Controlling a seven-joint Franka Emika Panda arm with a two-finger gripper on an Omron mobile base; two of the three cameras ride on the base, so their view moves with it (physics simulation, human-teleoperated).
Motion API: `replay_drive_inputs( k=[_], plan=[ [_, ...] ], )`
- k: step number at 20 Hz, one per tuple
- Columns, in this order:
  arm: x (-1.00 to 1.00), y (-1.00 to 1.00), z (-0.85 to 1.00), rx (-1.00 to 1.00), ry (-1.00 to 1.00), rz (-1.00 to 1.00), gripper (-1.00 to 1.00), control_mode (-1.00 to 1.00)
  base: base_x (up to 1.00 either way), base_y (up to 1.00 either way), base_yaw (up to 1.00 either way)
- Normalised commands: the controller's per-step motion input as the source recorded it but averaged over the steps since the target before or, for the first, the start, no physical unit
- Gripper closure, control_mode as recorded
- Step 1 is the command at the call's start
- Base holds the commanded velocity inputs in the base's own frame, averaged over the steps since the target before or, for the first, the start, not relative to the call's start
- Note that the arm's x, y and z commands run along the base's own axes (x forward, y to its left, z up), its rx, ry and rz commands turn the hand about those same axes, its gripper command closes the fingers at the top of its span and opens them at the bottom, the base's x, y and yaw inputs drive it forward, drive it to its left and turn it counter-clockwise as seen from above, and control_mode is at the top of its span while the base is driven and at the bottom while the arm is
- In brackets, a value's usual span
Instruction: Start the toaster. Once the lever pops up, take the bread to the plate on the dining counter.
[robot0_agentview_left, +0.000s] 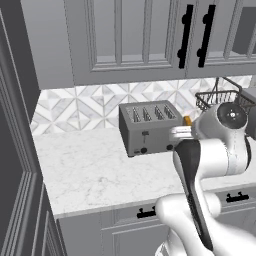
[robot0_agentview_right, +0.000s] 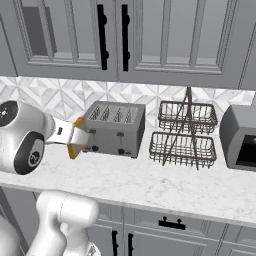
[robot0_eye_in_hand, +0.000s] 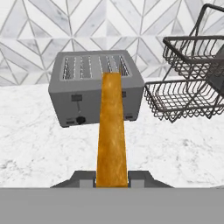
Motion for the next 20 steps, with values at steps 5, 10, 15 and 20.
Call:
replay_drive_inputs(
  k=[5,10,15,20],
  plan=[
    [-0.4,-0.14,0.24,0.0,0.01,0.09,1.0,-1.0,0.0,0.0,0.0],
    [-0.05,0.0,0.03,0.0,0.02,0.04,1.0,-1.0,0.0,0.0,0.0],
    [-0.04,-0.01,0.0,0.01,0.0,-0.01,1.0,-1.0,0.0,0.0,0.0],
    [-0.05,0.0,0.0,0.0,-0.01,-0.04,1.0,-1.0,0.0,0.0,0.0]
  ],
)
